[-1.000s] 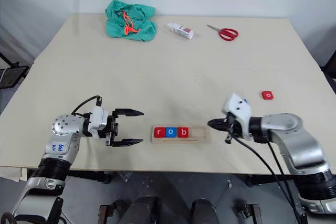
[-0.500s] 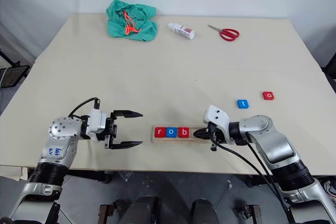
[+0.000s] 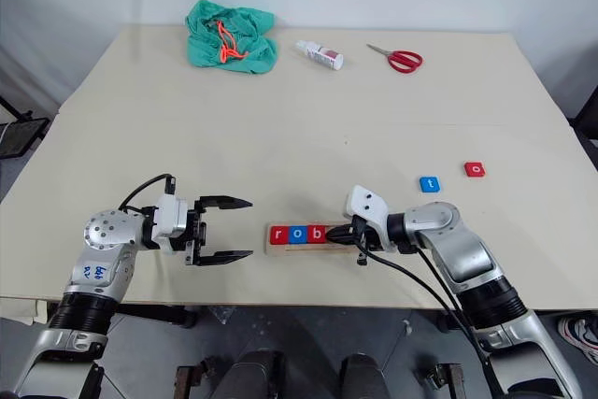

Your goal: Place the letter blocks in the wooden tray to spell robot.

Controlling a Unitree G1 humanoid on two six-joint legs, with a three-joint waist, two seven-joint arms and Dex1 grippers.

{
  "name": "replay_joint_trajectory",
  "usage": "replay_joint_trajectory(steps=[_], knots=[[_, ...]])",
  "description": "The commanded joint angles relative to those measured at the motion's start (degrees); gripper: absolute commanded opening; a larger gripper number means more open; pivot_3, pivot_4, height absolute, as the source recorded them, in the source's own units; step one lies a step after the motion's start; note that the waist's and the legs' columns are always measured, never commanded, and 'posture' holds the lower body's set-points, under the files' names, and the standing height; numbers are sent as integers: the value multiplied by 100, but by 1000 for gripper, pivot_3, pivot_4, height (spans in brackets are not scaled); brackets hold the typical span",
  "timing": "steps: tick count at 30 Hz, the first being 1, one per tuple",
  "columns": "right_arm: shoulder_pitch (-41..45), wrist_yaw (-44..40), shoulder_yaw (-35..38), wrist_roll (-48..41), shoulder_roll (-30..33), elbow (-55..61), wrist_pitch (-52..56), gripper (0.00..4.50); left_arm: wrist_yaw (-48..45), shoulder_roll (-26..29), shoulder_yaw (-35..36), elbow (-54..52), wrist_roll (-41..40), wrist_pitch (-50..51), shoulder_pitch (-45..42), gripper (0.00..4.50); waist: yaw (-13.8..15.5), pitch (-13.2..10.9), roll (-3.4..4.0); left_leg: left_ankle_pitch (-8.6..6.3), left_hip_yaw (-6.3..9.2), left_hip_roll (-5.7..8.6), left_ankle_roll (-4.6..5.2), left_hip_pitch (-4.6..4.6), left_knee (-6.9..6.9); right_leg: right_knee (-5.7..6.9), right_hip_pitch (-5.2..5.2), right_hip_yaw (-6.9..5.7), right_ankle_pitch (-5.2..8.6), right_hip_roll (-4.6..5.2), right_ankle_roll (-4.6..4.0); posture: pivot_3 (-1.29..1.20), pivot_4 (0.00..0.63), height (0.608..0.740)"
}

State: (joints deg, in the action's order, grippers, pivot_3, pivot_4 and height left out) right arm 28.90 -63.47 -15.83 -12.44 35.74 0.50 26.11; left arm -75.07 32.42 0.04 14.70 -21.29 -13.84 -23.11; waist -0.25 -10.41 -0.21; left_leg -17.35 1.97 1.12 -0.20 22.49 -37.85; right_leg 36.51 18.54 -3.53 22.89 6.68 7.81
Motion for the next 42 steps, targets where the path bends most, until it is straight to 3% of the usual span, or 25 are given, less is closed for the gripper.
replay_joint_trajectory(steps=[1, 7, 11, 14, 21, 28, 33, 42], knots=[[2, 96, 226, 59, 195, 107, 55, 20, 5, -11, 61, 54, -34, -60, -128, 4500, 2, 0, 0, 0, 0, 1, 0, 0, 0, 0, 0, 0, 0, 1, 0, 0, 150, 740], [-381, 150, 1034, -312, 726, 686, 361, 20, -111, -77, -5, 205, -45, -104, -226, 4500, 34, 0, 0, 0, 5, 8, 1, 6, -1, -1, 0, -2, 0, 6, 0, 0, 150, 740], [-921, 586, 1896, -563, 819, 988, 494, 1146, -211, -132, -38, 323, -46, -130, -281, 4500, 35, -1, -1, 0, 10, 8, 1, 9, 0, -3, -1, -8, 0, 5, 0, 0, 150, 740], [-1425, 1389, 2961, -730, 630, 1315, 712, 2158, -252, -193, -78, 366, -49, -120, -343, 4500, 35, 0, -1, 0, 8, 6, 1, 9, 0, -1, -2, -10, 0, 4, 0, 0, 150, 740], [-2808, 2058, 4015, -793, 511, 1964, 918, 4439, -324, -268, -103, 460, -47, -75, -440, 4500, 55, 0, -1, 0, 7, 2, 0, 4, 9, -2, -5, -8, 0, 0, 0, 0, 150, 740], [-3397, 2670, 4490, -762, 248, 1984, 677, 4477, -410, -313, -117, 610, -27, -92, -575, 4500, 59, 0, 0, 1, -11, 7, 3, 0, 4, -3, -6, 5, 0, 5, 0, 0, 150, 740], [-3229, 3227, 4694, -651, 139, 1437, 451, 4477, -437, -339, -108, 696, -3, -129, -632, 4500, 21, 0, 0, 2, -15, 6, 3, -6, 10, -2, -6, 12, 0, 3, 0, 0, 150, 740], [-3048, 3254, 4619, -693, 259, 1221, 299, 4477, -436, -358, -95, 681, 6, -158, -600, 4500, 23, 0, 0, 2, -18, 5, 3, -8, 12, -2, -6, 17, 0, 3, 0, 0, 150, 740]])
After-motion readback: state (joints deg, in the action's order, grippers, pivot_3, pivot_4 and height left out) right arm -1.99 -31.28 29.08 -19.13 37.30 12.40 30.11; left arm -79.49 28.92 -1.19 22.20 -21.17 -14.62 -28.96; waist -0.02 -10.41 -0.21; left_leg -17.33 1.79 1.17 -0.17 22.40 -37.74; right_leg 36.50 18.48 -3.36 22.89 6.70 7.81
